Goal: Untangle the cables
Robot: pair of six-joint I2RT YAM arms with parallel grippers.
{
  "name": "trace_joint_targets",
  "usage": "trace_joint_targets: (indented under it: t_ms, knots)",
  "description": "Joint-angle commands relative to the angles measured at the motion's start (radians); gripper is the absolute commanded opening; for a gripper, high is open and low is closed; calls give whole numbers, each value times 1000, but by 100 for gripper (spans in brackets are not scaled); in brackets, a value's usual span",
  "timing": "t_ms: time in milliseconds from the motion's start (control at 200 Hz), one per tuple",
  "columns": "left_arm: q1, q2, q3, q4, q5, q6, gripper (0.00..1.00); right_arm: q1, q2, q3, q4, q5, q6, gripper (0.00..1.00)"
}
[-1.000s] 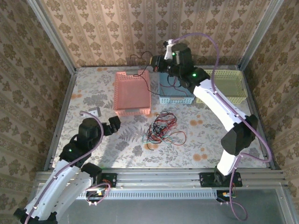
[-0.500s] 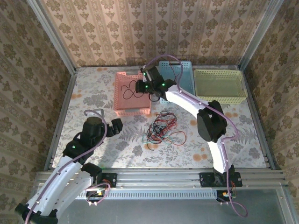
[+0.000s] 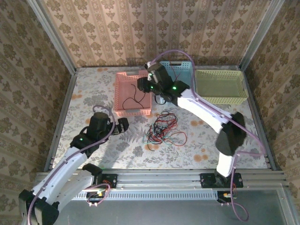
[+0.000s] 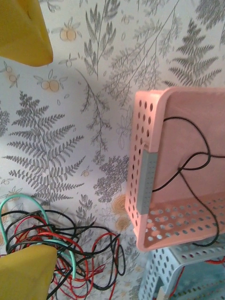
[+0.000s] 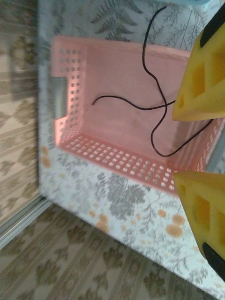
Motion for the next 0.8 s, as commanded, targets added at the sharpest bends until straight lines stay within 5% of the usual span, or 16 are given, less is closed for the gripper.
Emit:
trace_joint_targets:
  t_ms: [0, 145, 400, 795]
  knots:
    - [-7, 59, -1, 106, 95, -16, 95, 5, -165, -178, 7, 78, -58, 36]
    - [-81, 215, 27, 184, 151, 11, 88, 4, -346, -484, 12, 84, -104, 49]
    - [-242, 514, 157, 269, 183, 69, 75, -56, -495, -821, -1, -66, -59, 47]
    - [-314, 732, 275, 278, 142, 72, 82, -93, -292, -861, 202, -231, -69, 48]
